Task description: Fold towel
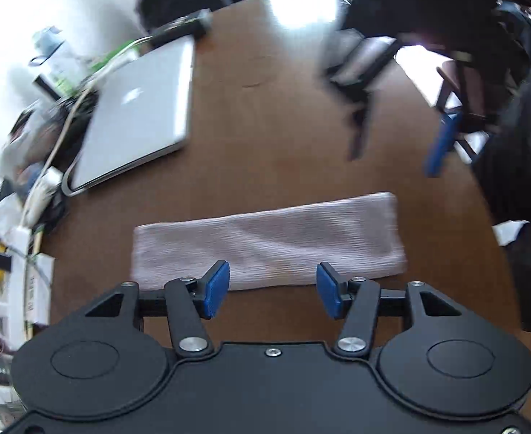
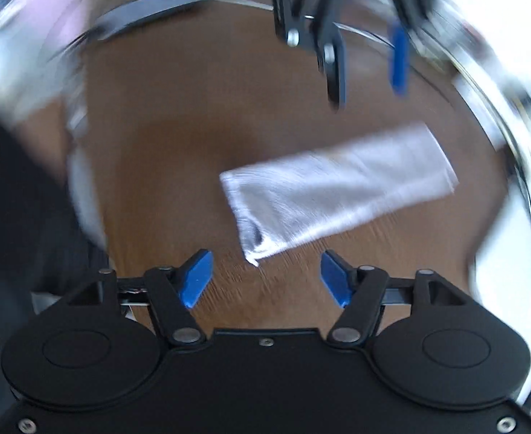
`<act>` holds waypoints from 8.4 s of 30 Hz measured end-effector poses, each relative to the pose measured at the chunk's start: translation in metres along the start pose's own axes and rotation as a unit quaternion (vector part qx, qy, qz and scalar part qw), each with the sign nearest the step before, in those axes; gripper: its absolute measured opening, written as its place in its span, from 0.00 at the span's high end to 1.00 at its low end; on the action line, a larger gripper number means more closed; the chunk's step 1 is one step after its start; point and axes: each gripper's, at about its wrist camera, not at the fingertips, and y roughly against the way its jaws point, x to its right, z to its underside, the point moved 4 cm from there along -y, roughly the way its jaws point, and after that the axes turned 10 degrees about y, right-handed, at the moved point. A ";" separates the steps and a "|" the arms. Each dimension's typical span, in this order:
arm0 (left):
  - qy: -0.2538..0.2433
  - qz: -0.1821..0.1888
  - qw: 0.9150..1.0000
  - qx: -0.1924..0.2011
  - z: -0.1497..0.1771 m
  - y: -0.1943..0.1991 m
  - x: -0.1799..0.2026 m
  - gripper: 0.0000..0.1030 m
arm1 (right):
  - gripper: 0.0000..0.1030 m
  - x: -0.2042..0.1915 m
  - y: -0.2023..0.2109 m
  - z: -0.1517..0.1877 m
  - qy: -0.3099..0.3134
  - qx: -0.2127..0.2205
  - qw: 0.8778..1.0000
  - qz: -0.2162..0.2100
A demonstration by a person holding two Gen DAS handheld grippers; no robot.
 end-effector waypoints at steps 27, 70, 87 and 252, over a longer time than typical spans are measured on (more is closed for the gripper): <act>0.025 0.073 0.994 -0.074 0.001 -0.074 0.028 0.53 | 0.50 0.006 -0.037 -0.016 0.163 0.018 0.984 -0.075; 0.116 0.063 0.990 -0.042 -0.019 -0.032 -0.079 0.90 | 0.90 0.095 -0.021 -0.015 0.031 0.056 0.995 -0.080; 0.146 0.053 0.983 -0.094 -0.010 -0.084 -0.106 0.87 | 0.79 0.130 -0.065 -0.010 -0.005 0.014 0.997 -0.072; 0.704 -0.312 0.638 -0.012 -0.026 0.124 0.128 0.32 | 0.17 -0.016 0.143 0.062 -0.524 0.039 0.845 0.100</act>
